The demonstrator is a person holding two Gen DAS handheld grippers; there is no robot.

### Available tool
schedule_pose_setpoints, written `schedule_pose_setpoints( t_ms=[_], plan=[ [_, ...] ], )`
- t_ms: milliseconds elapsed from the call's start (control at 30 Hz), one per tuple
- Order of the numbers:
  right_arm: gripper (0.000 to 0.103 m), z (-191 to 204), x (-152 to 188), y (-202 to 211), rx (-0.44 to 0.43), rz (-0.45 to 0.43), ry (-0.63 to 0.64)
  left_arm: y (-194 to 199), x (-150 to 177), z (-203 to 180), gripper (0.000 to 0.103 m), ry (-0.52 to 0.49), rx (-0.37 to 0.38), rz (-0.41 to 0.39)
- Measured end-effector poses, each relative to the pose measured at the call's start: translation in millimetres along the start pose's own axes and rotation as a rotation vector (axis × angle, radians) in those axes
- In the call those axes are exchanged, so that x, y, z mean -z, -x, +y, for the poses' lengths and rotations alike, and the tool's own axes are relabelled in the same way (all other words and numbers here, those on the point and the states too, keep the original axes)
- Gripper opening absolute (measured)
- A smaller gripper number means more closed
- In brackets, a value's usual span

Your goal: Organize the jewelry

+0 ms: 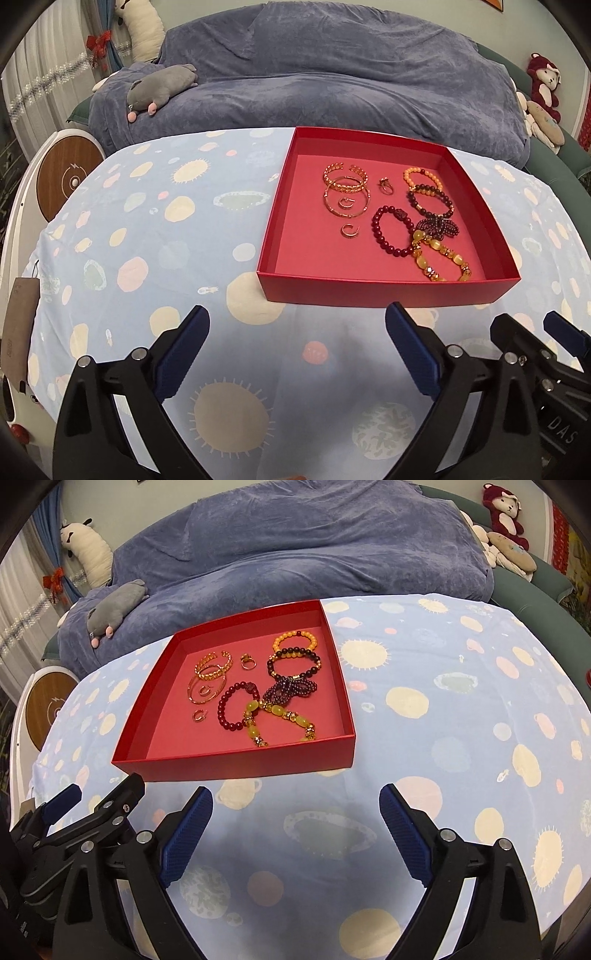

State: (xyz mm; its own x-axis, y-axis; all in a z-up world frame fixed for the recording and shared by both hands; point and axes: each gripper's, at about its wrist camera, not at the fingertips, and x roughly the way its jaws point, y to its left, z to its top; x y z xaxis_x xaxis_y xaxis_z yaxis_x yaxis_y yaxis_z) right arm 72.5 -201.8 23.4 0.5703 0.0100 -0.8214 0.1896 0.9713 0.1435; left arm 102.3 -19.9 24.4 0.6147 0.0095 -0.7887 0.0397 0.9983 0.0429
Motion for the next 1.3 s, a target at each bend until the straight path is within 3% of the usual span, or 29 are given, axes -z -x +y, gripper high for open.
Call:
schedule_pose_setpoints(
  t_ms=[400,1300],
  plan=[
    [0.097,0.0,6.3,9.6,0.066,-0.089,0.049,-5.9,9.1,0.4,0.095,0.016,-0.008,0.018],
    [0.097,-4.6,15.9,3.0,0.078,-0.069,0.04,-15.0,10.7,-5.2,0.096,-0.01,-0.02,0.048]
  ],
)
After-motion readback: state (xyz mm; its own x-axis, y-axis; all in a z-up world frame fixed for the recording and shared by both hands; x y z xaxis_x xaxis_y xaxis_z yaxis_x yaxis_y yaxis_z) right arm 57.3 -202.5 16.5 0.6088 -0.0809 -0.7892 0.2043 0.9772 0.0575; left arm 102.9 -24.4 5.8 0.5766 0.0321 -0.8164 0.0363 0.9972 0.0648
